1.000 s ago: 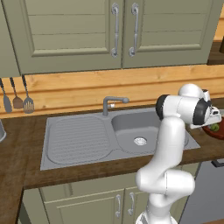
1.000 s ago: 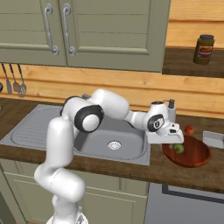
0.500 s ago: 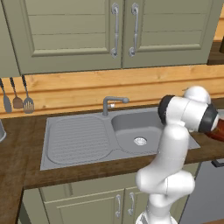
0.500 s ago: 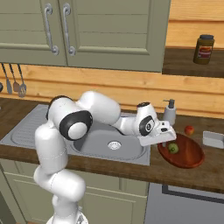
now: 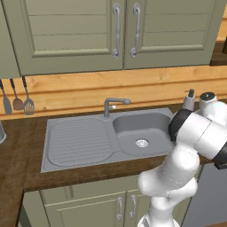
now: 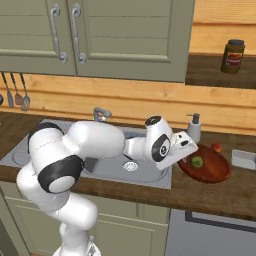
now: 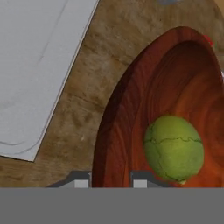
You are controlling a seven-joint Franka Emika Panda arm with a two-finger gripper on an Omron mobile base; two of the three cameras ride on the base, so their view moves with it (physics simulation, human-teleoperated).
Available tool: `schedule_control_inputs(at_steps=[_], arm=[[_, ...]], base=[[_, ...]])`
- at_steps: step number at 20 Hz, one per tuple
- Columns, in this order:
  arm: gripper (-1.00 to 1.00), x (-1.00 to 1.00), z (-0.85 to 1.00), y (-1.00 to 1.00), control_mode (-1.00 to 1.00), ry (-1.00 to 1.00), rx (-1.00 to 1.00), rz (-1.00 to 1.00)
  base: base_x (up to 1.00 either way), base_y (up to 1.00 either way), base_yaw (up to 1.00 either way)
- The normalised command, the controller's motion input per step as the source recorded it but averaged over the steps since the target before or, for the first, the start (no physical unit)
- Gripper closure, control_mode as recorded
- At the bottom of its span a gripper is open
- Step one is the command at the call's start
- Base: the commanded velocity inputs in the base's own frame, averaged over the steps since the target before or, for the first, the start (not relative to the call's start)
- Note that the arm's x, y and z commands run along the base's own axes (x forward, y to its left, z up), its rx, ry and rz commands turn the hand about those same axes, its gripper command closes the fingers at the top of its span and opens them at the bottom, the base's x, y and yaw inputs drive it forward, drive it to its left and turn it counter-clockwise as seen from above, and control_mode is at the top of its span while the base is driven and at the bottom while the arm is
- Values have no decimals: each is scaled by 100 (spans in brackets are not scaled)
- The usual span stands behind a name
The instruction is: Pick the lime from the sink and place it in the bowl. Then pick the bowl and place it in the microwave. Then close the microwave door and press the start button.
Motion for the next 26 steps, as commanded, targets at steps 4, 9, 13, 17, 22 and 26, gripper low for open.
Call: schedule_control_inputs(at_steps=[4, 9, 13, 17, 22, 26], arm=[[100, -54, 88, 6, -100, 0, -7, 47], [100, -39, 100, 18, -100, 0, 0, 48], [100, -28, 89, 53, -100, -12, 0, 41], [100, -30, 78, 70, -100, -2, 0, 39], [100, -39, 64, 79, -100, 0, -7, 35], [100, -24, 48, 69, -100, 0, -7, 20]], base=[[0, 0, 0], [0, 0, 0], [0, 0, 0], [0, 0, 0], [0, 0, 0], [0, 0, 0]])
